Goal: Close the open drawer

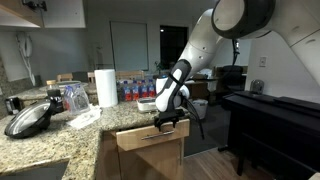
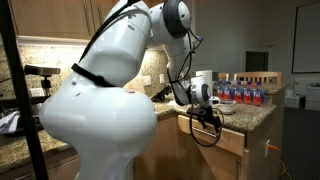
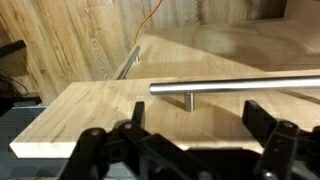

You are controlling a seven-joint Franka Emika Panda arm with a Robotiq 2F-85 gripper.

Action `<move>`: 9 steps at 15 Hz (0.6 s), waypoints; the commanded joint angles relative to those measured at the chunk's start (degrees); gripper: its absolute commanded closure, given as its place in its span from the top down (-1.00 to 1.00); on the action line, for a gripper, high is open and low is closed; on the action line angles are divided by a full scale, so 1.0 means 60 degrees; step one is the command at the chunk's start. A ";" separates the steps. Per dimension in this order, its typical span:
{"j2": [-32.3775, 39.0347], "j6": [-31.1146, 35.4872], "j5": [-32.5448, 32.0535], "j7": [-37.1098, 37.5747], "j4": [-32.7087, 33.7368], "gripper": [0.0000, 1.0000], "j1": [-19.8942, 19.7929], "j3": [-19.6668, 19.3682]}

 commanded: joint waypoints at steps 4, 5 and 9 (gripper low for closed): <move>0.0310 0.2517 0.0477 0.0706 -0.0652 1.00 0.0442 -0.0316; 0.0430 0.2964 0.0611 0.0822 -0.0748 1.00 0.0623 -0.0445; 0.0911 0.4497 0.1488 0.0809 -0.0868 1.00 0.1395 -0.1130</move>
